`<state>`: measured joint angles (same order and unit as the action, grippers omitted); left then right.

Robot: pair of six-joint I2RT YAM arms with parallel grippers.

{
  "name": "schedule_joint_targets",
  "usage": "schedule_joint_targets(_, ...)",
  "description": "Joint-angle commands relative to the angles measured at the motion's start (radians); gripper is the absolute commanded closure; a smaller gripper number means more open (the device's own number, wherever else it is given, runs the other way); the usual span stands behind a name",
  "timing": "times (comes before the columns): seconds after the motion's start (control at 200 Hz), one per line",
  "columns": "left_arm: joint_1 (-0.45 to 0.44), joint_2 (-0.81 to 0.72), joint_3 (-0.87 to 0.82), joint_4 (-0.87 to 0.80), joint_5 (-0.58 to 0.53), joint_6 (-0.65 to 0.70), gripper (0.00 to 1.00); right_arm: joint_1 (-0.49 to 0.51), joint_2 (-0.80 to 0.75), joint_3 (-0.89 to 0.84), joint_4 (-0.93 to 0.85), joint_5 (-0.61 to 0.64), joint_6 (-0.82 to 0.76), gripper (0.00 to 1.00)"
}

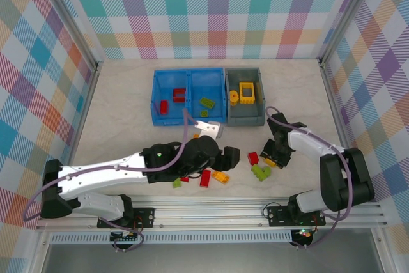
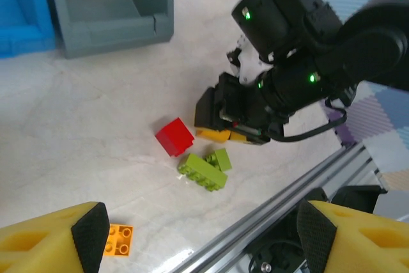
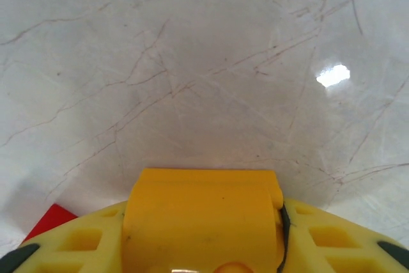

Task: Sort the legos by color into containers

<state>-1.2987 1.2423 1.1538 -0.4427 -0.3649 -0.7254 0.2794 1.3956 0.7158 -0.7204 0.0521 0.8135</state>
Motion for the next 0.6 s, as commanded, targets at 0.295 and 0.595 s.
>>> schedule_joint_targets(0.295, -0.004, -0.074, 0.054, -0.094, -0.248, 0.017, 0.21, 0.181, 0.053, 0.502, -0.091, 0.172, -0.156, 0.59)
schedule_joint_targets(0.595, -0.005, -0.011, 0.107, -0.074, -0.240, 0.023, 0.21, 0.105, 0.521, 0.923, -0.118, 0.095, -0.218, 0.59)
